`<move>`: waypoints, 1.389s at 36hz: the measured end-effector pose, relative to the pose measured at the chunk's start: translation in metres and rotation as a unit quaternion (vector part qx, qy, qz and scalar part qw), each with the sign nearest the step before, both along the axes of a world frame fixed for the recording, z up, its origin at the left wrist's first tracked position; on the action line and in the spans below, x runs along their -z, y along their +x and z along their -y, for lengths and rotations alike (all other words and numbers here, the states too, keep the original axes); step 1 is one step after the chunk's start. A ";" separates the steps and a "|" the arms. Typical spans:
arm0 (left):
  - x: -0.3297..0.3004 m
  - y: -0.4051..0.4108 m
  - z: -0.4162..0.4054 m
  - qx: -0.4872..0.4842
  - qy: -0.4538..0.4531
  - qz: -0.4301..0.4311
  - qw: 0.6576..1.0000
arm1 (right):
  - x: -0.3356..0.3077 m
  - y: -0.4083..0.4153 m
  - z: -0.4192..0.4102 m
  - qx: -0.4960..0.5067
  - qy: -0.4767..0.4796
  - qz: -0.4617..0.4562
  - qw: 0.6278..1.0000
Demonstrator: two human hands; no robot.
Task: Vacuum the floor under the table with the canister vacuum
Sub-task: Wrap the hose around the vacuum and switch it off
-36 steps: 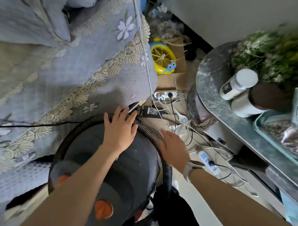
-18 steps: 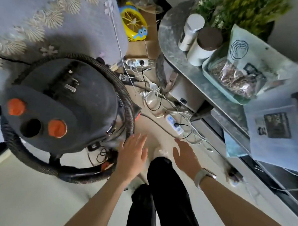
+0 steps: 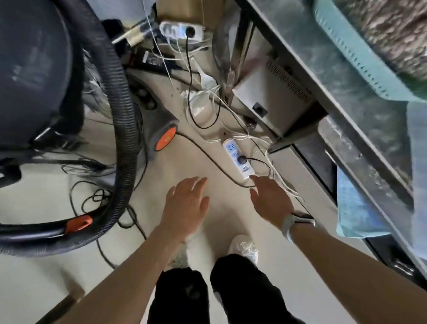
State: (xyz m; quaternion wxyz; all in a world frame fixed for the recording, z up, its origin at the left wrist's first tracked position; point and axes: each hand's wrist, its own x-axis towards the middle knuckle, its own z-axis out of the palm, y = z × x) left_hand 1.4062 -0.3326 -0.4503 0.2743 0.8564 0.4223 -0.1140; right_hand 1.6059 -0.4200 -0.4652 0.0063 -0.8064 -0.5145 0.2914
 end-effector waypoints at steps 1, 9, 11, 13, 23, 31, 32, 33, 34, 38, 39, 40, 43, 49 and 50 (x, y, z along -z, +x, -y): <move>0.017 0.003 0.002 -0.008 -0.004 0.005 1.000 | 0.022 0.003 -0.001 0.003 0.015 0.006 1.000; 0.167 0.024 -0.013 -0.002 0.008 0.041 0.999 | 0.163 0.026 -0.042 -0.084 0.053 0.137 0.986; 0.199 0.032 -0.024 -0.001 0.020 0.046 0.999 | 0.195 0.034 -0.050 -0.066 0.037 0.160 0.984; 0.222 0.041 -0.035 0.016 0.032 0.063 0.997 | 0.214 0.035 -0.056 -0.036 0.000 0.186 0.982; 0.293 0.065 -0.074 0.178 0.106 0.099 0.973 | 0.273 0.014 -0.038 -0.012 0.236 0.010 0.972; 0.323 0.062 -0.080 0.189 0.110 0.110 0.970 | 0.281 0.006 -0.035 0.064 0.244 -0.016 0.968; 0.323 0.063 -0.080 0.184 0.120 0.108 0.970 | 0.279 0.005 -0.035 0.063 0.246 0.000 0.967; 0.324 0.064 -0.080 0.180 0.131 0.111 0.969 | 0.277 0.004 -0.035 0.056 0.246 0.016 0.967; 0.324 0.065 -0.079 0.178 0.141 0.113 0.967 | 0.275 0.004 -0.034 0.047 0.246 0.029 0.968; 0.326 0.064 -0.077 0.171 0.161 0.130 0.963 | 0.268 0.006 -0.033 -0.006 0.256 0.072 0.964; 0.327 0.064 -0.077 0.169 0.160 0.127 0.964 | 0.266 0.006 -0.035 0.004 0.242 0.069 0.968; 0.326 0.064 -0.077 0.168 0.152 0.120 0.967 | 0.262 0.005 -0.038 0.034 0.219 0.064 0.973; 0.325 0.068 -0.079 0.154 0.108 0.101 0.977 | 0.259 0.003 -0.041 0.079 0.170 0.063 0.980; 0.323 0.070 -0.072 0.157 0.054 0.053 0.985 | 0.248 0.004 -0.037 0.083 0.152 0.067 0.983; 0.321 0.071 -0.072 0.156 0.048 0.045 0.986 | 0.242 0.005 -0.040 0.115 0.155 0.063 0.979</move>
